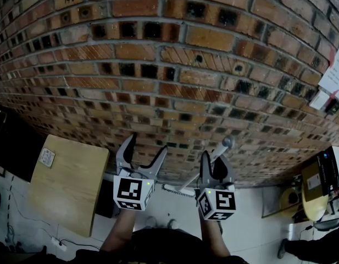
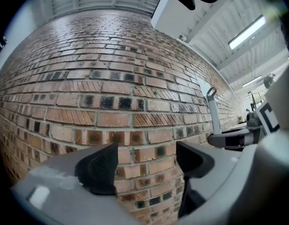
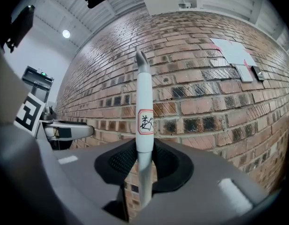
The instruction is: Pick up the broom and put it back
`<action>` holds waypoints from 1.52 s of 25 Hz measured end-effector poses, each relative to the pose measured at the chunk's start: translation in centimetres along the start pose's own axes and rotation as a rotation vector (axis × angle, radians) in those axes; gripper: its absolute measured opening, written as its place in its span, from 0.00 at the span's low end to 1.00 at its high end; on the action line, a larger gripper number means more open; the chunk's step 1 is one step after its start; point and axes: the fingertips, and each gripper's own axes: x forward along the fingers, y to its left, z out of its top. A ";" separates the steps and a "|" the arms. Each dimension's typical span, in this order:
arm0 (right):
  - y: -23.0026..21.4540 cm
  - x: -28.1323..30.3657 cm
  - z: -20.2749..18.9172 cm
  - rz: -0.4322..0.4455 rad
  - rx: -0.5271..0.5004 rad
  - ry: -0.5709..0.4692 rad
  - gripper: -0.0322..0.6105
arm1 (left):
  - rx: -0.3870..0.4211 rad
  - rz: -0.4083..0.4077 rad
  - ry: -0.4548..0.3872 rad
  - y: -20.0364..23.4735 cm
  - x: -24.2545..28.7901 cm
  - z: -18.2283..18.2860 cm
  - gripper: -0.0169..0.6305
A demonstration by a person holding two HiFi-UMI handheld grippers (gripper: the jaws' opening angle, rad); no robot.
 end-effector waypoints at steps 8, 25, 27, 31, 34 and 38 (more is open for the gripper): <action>-0.3 -0.6 -0.6 -0.009 0.003 0.018 0.21 | 0.001 -0.044 0.009 -1.4 0.7 -0.4 0.64; -6.7 -6.8 -3.4 -0.120 0.031 0.099 0.21 | -0.028 -0.322 0.022 -13.2 4.4 -1.0 0.64; -8.1 -7.8 -3.6 -0.155 0.035 0.102 0.21 | -0.027 -0.357 0.023 -14.9 4.8 -1.0 0.64; -10.6 -9.7 -3.7 -0.219 0.039 0.101 0.21 | -0.021 -0.420 0.028 -17.9 5.4 -1.1 0.64; -12.3 -10.6 -4.3 -0.244 0.032 0.108 0.21 | -0.028 -0.457 0.035 -19.8 5.9 -1.5 0.63; -14.3 -11.4 -7.5 -0.240 0.033 0.184 0.21 | -0.017 -0.510 0.055 -22.2 6.3 -2.6 0.62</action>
